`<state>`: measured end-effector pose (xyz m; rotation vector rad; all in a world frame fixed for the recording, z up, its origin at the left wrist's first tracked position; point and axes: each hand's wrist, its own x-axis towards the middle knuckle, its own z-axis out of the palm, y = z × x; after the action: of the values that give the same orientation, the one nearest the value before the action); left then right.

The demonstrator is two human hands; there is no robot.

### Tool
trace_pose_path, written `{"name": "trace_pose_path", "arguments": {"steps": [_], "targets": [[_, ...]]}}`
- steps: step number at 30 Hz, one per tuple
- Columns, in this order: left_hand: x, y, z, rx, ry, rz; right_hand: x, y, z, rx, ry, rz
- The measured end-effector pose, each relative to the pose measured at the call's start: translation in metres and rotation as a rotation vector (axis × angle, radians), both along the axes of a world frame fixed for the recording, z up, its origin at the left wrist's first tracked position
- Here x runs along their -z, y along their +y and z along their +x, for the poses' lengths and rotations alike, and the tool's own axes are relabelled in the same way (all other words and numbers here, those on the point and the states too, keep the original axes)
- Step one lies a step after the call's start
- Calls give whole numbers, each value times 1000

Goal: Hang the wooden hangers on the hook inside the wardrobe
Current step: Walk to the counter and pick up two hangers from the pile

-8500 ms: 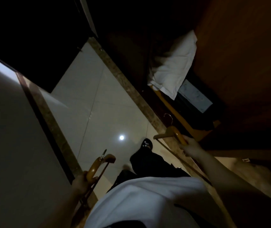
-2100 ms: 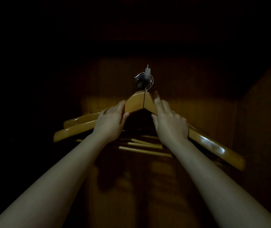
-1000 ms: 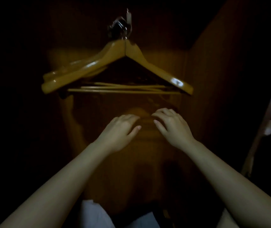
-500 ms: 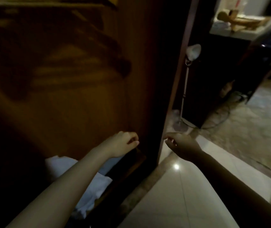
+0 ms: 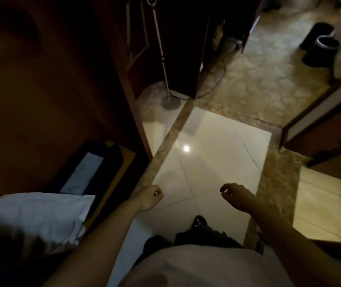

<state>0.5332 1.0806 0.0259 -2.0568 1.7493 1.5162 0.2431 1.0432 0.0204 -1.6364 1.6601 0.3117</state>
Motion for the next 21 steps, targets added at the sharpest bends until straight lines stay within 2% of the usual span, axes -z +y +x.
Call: {"name": "trace_pose_path", "arguments": {"steps": [4, 9, 15, 21], "targets": [[27, -15, -44, 36, -16, 93, 28, 14, -72, 201, 5, 116], [52, -34, -73, 0, -24, 113, 49, 41, -125, 458, -11, 221], [69, -45, -76, 46, -107, 160, 57, 52, -145, 540, -4, 274], [82, -82, -69, 37, -136, 263, 59, 12, -142, 576, -38, 305]]}}
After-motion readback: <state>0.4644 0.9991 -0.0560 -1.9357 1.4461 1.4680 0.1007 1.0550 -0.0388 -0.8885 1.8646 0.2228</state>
